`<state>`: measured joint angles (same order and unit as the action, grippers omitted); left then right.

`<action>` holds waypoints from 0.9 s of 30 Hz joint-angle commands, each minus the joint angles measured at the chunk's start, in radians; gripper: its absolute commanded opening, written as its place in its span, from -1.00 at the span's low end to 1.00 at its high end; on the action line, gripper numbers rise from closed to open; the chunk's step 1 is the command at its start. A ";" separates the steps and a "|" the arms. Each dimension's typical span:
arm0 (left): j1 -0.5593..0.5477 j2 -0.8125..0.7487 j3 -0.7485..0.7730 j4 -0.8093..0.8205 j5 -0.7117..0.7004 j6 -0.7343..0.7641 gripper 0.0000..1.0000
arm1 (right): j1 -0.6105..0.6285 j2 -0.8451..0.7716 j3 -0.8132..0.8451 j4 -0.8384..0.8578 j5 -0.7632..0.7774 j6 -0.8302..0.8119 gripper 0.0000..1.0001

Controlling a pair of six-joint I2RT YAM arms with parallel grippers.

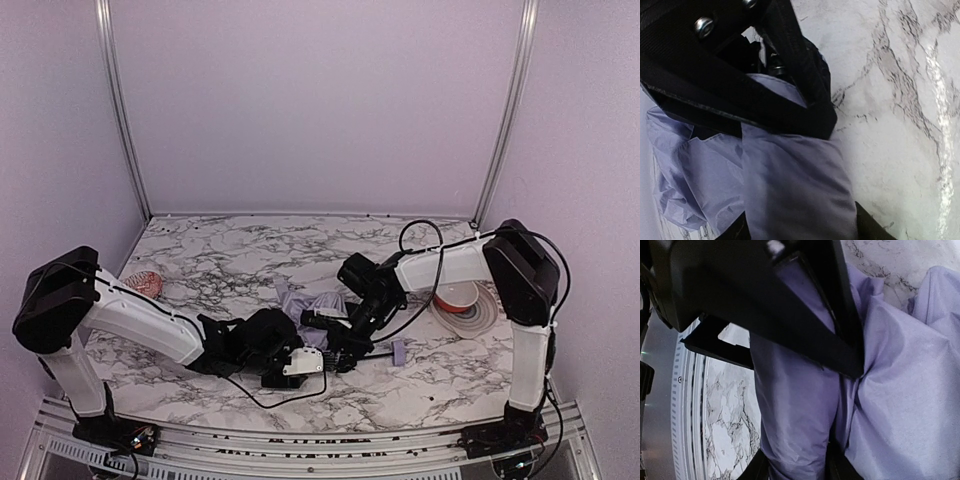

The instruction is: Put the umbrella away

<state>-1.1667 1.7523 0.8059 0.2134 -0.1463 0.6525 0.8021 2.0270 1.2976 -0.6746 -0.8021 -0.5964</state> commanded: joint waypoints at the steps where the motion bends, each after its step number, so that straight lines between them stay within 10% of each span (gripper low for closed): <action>1: 0.047 0.125 0.078 -0.328 0.126 -0.097 0.13 | -0.024 -0.025 -0.036 -0.070 0.013 0.045 -0.32; 12: 0.104 0.192 0.174 -0.467 0.261 -0.169 -0.57 | -0.131 -0.330 -0.164 0.118 0.133 0.149 -0.04; 27: 0.204 0.288 0.351 -0.750 0.717 -0.263 -0.64 | 0.114 -0.867 -0.726 0.809 0.538 -0.136 0.12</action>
<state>-0.9615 1.9415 1.1790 -0.2047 0.3870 0.4599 0.7982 1.2404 0.6975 -0.1230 -0.3977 -0.5541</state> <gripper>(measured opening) 0.361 0.536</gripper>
